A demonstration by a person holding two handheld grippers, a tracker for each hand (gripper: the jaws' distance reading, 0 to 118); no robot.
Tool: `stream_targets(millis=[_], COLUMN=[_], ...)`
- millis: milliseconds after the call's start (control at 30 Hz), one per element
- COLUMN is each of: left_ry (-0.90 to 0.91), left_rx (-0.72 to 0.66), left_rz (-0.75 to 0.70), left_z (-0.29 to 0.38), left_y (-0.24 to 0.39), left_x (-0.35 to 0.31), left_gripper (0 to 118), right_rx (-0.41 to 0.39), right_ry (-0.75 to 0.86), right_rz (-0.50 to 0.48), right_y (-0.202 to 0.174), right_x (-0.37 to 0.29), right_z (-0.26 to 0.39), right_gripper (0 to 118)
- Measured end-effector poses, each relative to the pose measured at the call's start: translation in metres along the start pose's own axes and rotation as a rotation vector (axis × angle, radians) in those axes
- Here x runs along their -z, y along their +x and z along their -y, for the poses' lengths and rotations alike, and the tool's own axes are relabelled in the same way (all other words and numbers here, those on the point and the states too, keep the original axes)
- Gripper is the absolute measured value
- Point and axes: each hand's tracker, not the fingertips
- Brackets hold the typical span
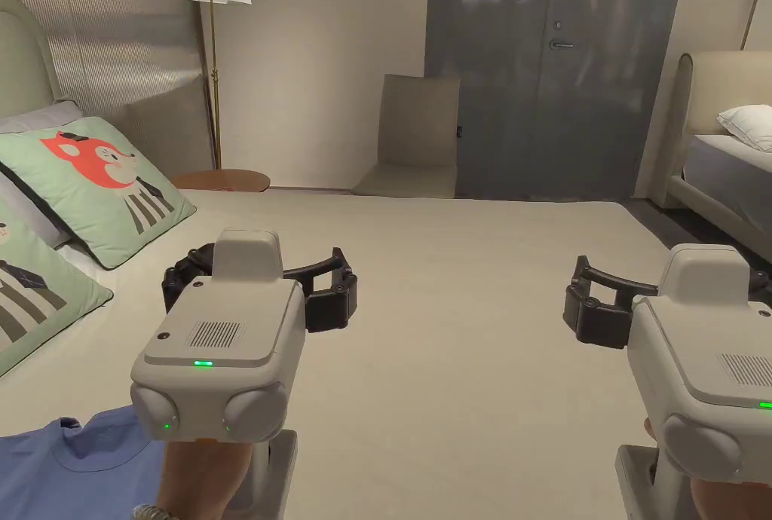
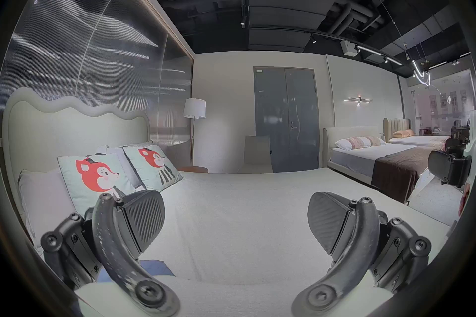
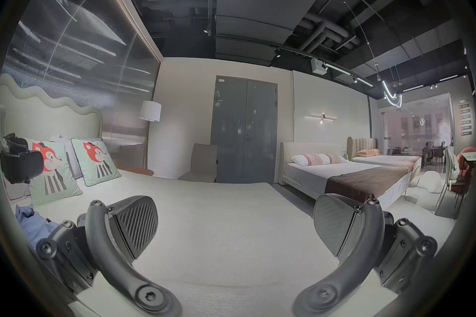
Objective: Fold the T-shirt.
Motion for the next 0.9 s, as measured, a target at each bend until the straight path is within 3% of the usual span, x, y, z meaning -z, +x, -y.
stream_targets(millis=[900], left_ry=[0.014], left_rx=[0.011], left_rz=[0.007], left_z=[-0.004], left_y=[0.004], left_x=[-0.005], left_gripper=[111], right_rx=[0.013], right_ry=[0.01], right_rz=[-0.014], right_y=[0.0016], right_x=[-0.0035], right_z=[-0.0015], right_gripper=[118])
